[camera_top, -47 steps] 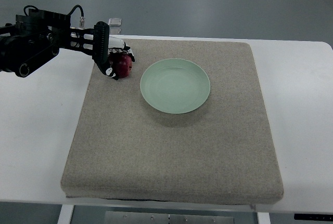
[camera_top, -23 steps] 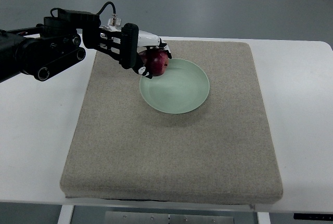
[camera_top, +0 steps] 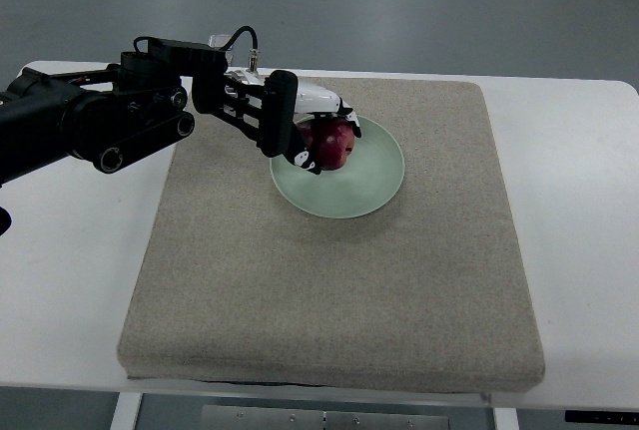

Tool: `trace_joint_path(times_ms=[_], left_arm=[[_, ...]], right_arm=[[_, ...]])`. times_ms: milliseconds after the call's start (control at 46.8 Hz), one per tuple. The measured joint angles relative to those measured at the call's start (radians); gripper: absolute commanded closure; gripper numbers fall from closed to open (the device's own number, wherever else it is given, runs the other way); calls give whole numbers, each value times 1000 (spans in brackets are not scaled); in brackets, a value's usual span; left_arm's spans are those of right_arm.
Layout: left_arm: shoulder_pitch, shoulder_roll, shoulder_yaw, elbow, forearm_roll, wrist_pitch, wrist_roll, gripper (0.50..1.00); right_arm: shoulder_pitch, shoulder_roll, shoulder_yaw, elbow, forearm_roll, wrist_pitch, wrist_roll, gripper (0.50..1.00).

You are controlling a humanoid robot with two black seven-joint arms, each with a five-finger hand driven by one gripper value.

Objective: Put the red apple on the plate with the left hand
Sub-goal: 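Carry the apple with the left hand onto the green plate, then open the left hand and release the apple on the plate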

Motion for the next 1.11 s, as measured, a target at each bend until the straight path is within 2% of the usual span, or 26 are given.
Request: trace_joint_path(times_ms=[43,150,192,256,320,384,491,555,961,1111], left_arm=[[1,-3,2,1,0,2,0,793],[16,-10,3,4,-4,3,0,727],[20,-11,3,8,-5,3,0,720],[22,-12,3,18,-6,3,0,654],[24,-13,1,29,-6,4,0,649],[27,-13,0,35,-6,11,0,617],[28,-13,1,37,-6,27,0,609],[29,-13,2,37,-6,30,0,566],[29,-11,2,40,-8,30,0,542],[29,-10,-3,91,-9,30,0,542]], right_arm=[[0,0,0,0,0,0,0,568],[0,0,0,0,0,0,0,570],[0,0,0,0,0,0,0,568],[0,0,0,0,0,0,0,568],[0,0,0,0,0,0,0,570],[0,0,0,0,0,0,0,568],[0,0,0,0,0,0,0,568],[0,0,0,0,0,0,0,570],[0,0,0,0,0,0,0,570],[0,0,0,0,0,0,0,570]])
